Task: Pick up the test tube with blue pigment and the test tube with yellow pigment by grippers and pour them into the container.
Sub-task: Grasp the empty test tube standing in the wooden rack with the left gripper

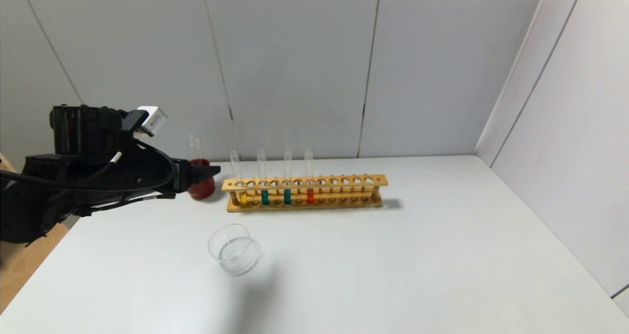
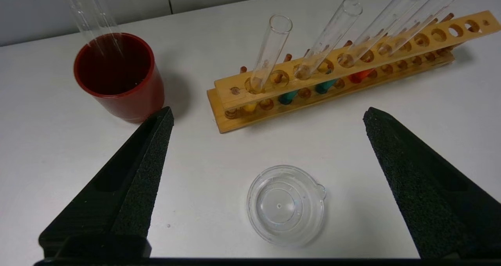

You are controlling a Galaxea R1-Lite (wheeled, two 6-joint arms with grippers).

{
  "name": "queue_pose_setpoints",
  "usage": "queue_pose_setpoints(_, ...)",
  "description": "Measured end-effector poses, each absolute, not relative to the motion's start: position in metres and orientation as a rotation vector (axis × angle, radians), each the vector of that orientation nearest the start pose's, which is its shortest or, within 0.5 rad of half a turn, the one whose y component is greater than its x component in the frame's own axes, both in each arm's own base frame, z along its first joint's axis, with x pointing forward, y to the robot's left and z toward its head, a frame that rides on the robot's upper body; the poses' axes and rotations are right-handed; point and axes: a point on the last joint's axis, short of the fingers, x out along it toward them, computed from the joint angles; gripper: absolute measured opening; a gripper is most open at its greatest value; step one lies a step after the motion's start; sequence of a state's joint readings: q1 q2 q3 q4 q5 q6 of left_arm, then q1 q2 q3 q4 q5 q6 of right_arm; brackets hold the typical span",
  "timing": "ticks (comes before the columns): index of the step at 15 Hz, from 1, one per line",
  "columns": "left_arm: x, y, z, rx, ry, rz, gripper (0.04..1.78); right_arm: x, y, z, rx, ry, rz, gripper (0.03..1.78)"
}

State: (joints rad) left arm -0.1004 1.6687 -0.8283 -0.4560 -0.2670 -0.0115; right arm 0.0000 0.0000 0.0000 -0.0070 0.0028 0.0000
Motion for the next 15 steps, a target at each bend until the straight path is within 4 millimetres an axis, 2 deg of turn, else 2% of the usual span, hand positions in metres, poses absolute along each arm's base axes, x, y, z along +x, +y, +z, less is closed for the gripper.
queue_pose_setpoints(7,0.325,-0.054,0.147,-0.036,0.409,-0.4,1.71,-0.023,0.0,0.076,0.0,-0.007,0.003,1.75)
queue_pose_setpoints(15,0.361,-0.06,0.124,-0.052,0.431,-0.39,1.71,-0.023,0.0,0.076,0.0,-0.007,0.003,1.75)
